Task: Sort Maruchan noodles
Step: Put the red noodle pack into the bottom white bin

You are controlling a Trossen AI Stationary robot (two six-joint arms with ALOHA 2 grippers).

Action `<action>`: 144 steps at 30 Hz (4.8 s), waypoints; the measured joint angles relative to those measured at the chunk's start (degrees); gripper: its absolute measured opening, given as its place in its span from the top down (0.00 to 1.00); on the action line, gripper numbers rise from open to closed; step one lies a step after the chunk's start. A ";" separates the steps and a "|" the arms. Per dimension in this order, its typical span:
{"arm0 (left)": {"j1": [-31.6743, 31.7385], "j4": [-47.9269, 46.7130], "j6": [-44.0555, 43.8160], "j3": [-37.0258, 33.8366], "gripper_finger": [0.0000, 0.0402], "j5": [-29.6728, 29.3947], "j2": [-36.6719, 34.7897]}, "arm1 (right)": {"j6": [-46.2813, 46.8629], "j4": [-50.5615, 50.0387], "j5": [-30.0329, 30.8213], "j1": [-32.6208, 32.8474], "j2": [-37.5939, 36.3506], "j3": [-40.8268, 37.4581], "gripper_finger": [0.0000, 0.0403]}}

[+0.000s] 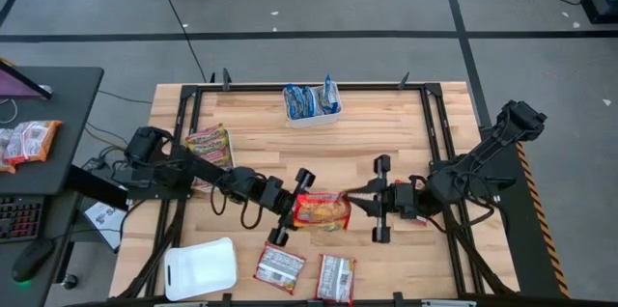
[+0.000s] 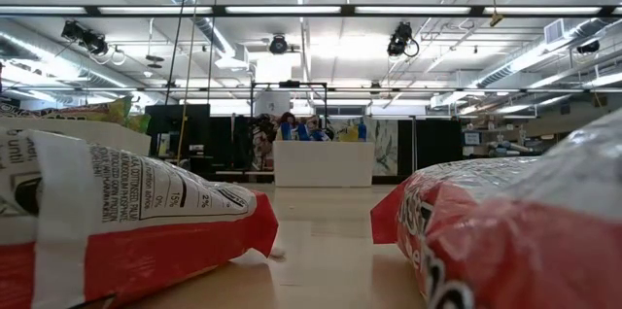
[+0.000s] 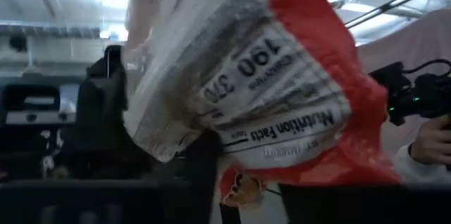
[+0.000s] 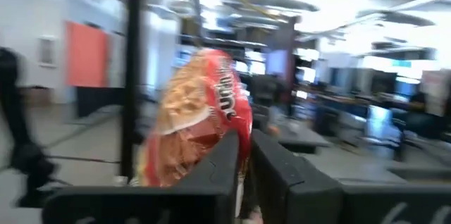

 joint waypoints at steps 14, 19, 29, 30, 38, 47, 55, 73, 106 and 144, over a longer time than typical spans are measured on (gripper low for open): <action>-2.02 -49.71 -6.79 0.19 0.92 -23.85 -20.43 | -11.38 -7.19 30.15 9.12 -1.15 -0.26 0.66; -4.01 -78.76 -25.20 1.64 0.94 -26.13 -30.59 | -1.60 -19.82 33.02 10.06 -1.10 -0.24 0.65; -15.42 -124.72 -71.75 17.71 0.94 -17.24 -30.68 | 19.38 -42.23 9.77 0.70 -1.11 -0.22 0.65; -17.15 -126.32 -76.90 18.22 0.94 -15.30 -30.43 | 19.88 -43.01 7.33 -0.25 -1.11 -0.20 0.65; -32.20 -125.49 -120.85 18.79 0.94 -9.71 -28.79 | 16.91 -46.53 -5.37 -3.64 -0.96 -0.17 0.65; -34.72 -124.58 -132.56 18.71 0.95 -10.37 -24.91 | 19.97 -48.38 -10.82 0.03 -0.85 -6.77 0.65; -28.08 -132.40 -135.31 18.68 0.95 4.72 -24.61 | 30.70 -45.11 -12.95 7.77 -0.85 -16.79 0.65; -27.25 -134.04 -137.34 18.64 0.95 17.71 -18.46 | 41.18 -39.84 -10.92 22.32 -0.85 -19.39 0.65; -24.65 -122.45 -136.40 3.52 0.94 34.57 -21.52 | 49.18 -37.70 -11.23 28.79 -0.85 -19.41 0.65; -23.30 -136.84 -136.72 -6.12 0.94 36.24 -25.13 | 53.70 -36.68 -15.48 29.47 -0.85 -19.41 0.65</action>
